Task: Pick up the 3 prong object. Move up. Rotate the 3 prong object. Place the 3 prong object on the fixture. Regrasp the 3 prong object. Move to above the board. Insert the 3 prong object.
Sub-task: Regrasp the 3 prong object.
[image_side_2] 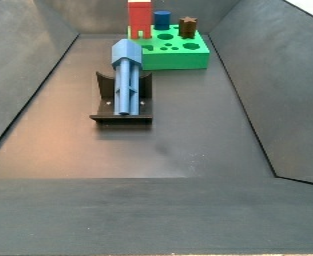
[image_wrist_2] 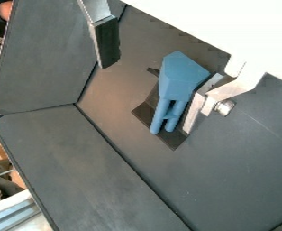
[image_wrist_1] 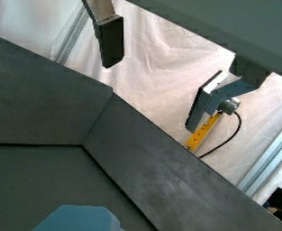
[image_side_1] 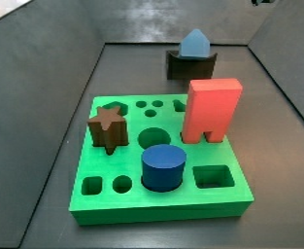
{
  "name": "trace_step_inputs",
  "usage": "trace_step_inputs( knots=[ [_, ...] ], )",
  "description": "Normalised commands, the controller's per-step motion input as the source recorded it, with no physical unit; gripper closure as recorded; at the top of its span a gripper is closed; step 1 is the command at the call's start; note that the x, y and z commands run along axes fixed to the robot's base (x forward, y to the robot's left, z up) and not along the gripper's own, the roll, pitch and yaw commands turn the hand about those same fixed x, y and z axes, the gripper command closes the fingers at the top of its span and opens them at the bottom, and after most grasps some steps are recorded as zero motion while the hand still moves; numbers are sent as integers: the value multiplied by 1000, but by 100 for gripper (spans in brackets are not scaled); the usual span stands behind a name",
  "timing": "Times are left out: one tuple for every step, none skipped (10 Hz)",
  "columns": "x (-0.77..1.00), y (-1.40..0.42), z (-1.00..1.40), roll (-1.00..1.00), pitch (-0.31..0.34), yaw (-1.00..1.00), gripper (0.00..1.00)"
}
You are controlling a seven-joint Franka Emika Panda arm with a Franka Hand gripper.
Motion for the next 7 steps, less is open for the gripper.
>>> trace_step_inputs(
  knots=[
    [712,-48,-27,123,71,87,0],
    [712,-47,-26,122,71,87,0],
    [712,-47,-26,122,71,88,0],
    [712,-47,-26,122,71,88,0],
    [712,-47,-26,122,71,88,0],
    [712,-47,-26,122,71,88,0],
    [266,45,-1000,86,115,162,0]
  ],
)
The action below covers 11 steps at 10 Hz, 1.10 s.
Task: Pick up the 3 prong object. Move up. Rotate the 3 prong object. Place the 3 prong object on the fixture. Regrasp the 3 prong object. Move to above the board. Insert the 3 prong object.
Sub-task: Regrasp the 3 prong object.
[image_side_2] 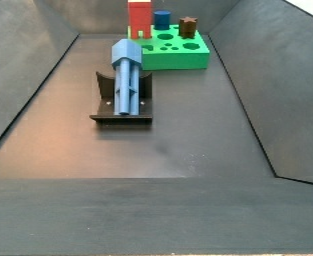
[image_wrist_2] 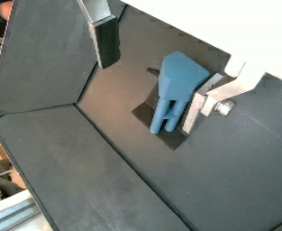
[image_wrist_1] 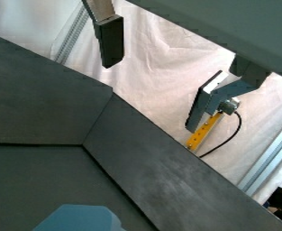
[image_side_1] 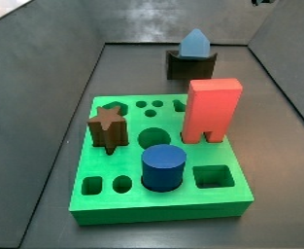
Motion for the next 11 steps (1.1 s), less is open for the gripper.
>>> trace_step_inputs(
  knots=[
    [271,45,-1000,92,106,173,0],
    [287,36,-1000,103,70,190,0],
    [306,28,-1000,109,43,186,0],
    [326,23,-1000,108,29,175,0],
    [361,14,-1000,109,8,155,0],
    [388,7,-1000,111,-3,138,0],
    [425,-1,-1000,115,-12,116,0],
    [454,-9,-1000,115,-13,99,0],
    [501,-19,-1000,118,-11,80,0],
    [544,-29,-1000,116,-3,71,0],
    [578,-35,-1000,117,2,64,0]
  ],
)
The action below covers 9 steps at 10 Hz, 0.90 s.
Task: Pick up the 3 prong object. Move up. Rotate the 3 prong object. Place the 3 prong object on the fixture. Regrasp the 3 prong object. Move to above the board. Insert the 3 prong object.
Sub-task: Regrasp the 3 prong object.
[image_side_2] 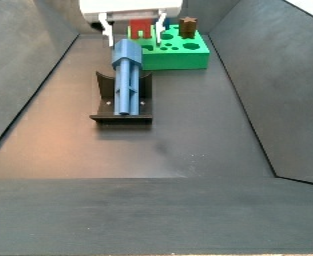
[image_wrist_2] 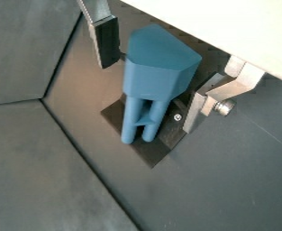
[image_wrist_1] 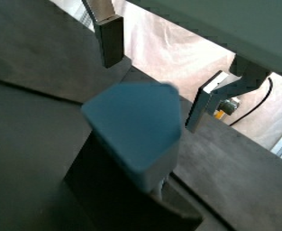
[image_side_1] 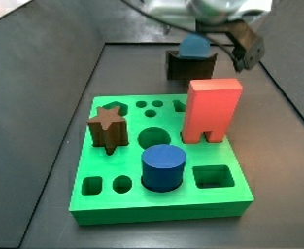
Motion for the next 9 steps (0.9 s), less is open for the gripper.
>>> trace_step_inputs(
  knots=[
    [535,-42,-778,119,18,57,0],
    [508,-43,-638,124,25,57,0],
    [476,-44,-509,126,37,60,0],
    [439,-40,-339,133,47,63,0],
    [412,-42,-212,133,59,69,0],
    [388,-44,-89,140,63,77,0],
    [343,-52,-32,139,75,75,0],
    [293,-43,-45,145,84,58,0],
    [0,0,0,0,0,0,100]
  ],
)
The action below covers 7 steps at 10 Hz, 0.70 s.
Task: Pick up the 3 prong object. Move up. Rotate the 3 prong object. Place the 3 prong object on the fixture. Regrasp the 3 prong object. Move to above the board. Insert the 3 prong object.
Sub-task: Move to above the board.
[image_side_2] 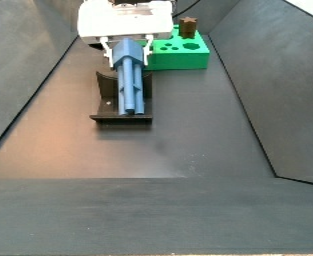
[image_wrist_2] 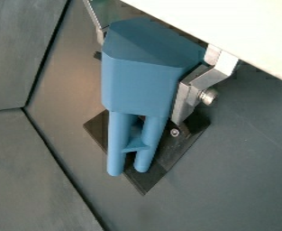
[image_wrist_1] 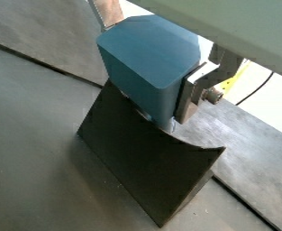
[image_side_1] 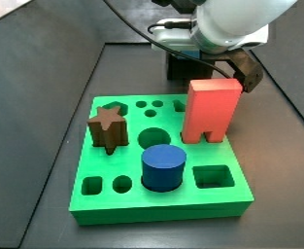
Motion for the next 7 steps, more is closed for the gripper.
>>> trace_step_inputs(
  knots=[
    [29,92,1000,-255,-88,145,100],
    [29,91,1000,-258,-88,140,100],
    [22,87,1000,-222,-99,79,100],
    [18,85,1000,-175,-119,32,100],
    [11,81,1000,-131,-126,-11,100],
    [5,81,1000,-109,-115,-38,100],
    [2,79,1000,-102,-109,-56,100]
  ],
)
